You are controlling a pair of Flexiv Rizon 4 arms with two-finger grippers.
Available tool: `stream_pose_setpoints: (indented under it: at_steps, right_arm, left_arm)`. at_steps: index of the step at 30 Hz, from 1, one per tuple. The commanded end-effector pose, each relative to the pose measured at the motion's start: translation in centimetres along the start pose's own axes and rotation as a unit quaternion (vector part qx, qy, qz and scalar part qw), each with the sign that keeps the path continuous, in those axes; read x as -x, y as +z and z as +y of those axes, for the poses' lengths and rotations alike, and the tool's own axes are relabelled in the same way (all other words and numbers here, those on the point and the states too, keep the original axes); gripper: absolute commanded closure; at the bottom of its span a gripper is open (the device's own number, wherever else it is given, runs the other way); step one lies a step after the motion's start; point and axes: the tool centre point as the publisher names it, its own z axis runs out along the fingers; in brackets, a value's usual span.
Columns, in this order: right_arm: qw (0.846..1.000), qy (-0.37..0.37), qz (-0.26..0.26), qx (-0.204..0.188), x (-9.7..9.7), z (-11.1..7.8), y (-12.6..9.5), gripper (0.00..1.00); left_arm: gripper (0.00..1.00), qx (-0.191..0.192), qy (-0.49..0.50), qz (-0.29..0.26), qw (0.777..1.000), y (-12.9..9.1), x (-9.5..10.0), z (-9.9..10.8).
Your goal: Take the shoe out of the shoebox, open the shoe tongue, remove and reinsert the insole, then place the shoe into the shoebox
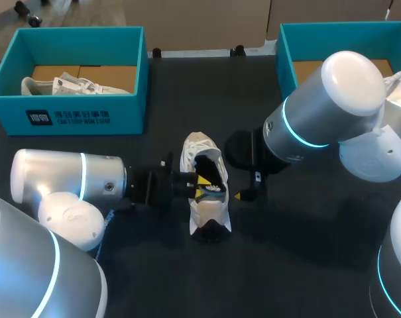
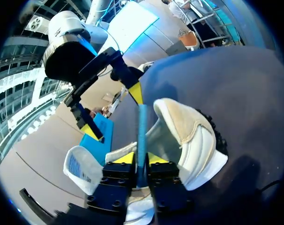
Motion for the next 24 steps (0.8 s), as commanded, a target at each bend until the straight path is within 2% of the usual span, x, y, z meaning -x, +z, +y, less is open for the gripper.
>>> stream_pose_setpoints:
  at_steps: [1, 3, 5, 11, 14, 24]
  right_arm:
    - [1.0, 0.0, -0.002, -0.001, -0.1, 0.0, 0.0, 0.0]
    - [1.0, 0.0, -0.002, -0.001, -0.1, 0.0, 0.0, 0.0]
    - [1.0, 0.0, -0.002, -0.001, -0.1, 0.0, 0.0, 0.0]
    - [1.0, 0.0, -0.002, -0.001, -0.1, 0.0, 0.0, 0.0]
    - [1.0, 0.0, -0.002, -0.001, -0.1, 0.0, 0.0, 0.0]
    - [1.0, 0.0, -0.002, -0.001, -0.1, 0.0, 0.0, 0.0]
  left_arm:
    - [0.7, -0.007, -0.001, 0.005, 1.0, -0.9, 0.4, -0.8]
    - [0.75, -0.01, 0.0, 0.005, 1.0, -1.3, 0.5, -1.4]
    - [0.85, -0.012, 0.001, 0.005, 1.0, -1.5, 0.6, -1.8]
    - [0.95, -0.015, 0.004, 0.007, 1.0, -1.7, 0.5, -2.2]
    - [1.0, -0.013, -0.002, 0.013, 1.0, -1.3, 0.1, -1.7]
    - [1.0, -0.002, 0.034, 0.008, 0.999, -0.4, 0.0, 0.0]
